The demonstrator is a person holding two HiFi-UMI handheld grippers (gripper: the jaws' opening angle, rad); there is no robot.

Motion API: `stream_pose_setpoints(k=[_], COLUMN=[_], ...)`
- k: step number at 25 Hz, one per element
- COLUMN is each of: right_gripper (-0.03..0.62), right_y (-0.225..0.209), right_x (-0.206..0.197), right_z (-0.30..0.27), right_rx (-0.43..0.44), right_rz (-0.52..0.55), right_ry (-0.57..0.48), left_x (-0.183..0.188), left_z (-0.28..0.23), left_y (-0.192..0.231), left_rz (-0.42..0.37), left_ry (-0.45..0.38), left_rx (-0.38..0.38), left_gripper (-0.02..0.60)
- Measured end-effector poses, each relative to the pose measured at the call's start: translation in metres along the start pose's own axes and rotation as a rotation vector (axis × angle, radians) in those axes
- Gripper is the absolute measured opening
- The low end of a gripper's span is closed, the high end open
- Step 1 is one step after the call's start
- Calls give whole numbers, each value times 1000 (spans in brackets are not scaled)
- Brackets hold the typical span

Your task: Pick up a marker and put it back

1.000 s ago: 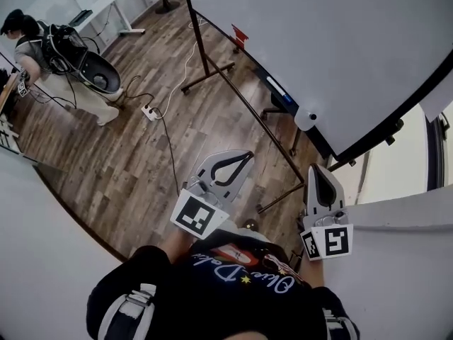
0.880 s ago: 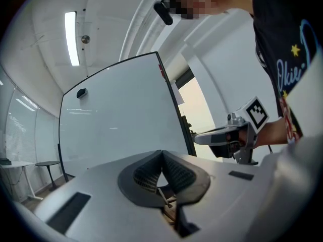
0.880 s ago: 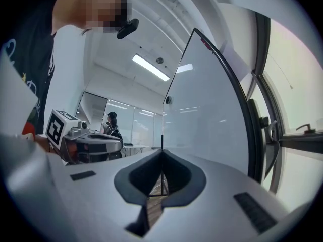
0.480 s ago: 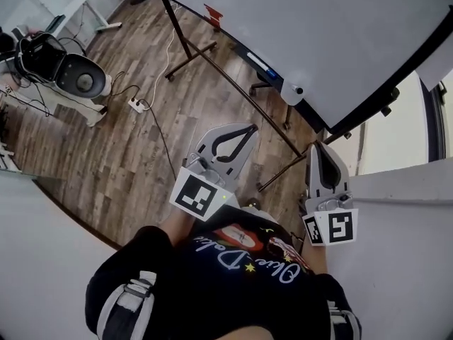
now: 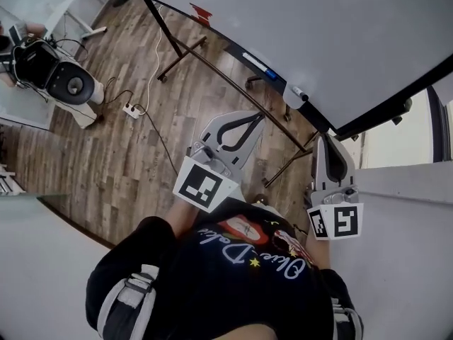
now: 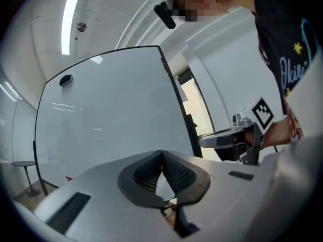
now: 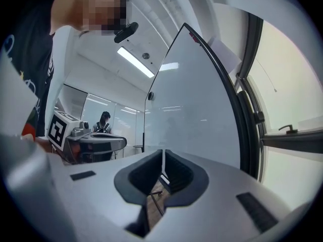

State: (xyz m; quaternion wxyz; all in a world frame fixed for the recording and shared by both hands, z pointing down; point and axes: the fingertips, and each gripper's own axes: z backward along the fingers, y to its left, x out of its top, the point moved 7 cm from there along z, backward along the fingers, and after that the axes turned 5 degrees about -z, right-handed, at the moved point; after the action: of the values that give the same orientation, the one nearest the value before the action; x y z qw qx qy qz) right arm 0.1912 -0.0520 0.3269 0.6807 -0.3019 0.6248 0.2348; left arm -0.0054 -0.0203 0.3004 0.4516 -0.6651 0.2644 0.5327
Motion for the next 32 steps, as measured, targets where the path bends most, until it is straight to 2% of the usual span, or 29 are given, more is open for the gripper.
stream_pose_setpoints(k=[8,14,19,32], right_gripper=[5,49,86,107], right_y=[-3,-7,-9,-15], right_x=[-5,-15,-23,-55], right_z=[-36,-56,-70,-104], right_rx=[-103,-194,-262,-409], right_rz=[8,-7,-13,-46], right_ry=[33,64,100,171], left_x=[-18,-34,-42,-66], left_z=[-30,-58,-78,-111], left_y=[40,64,76,109], left_rz=[-11,31,28,44], left_ry=[-2,-20,-48,-61], left_rx=[-114,-186,-267,-394], left_gripper=[3,3,3,3])
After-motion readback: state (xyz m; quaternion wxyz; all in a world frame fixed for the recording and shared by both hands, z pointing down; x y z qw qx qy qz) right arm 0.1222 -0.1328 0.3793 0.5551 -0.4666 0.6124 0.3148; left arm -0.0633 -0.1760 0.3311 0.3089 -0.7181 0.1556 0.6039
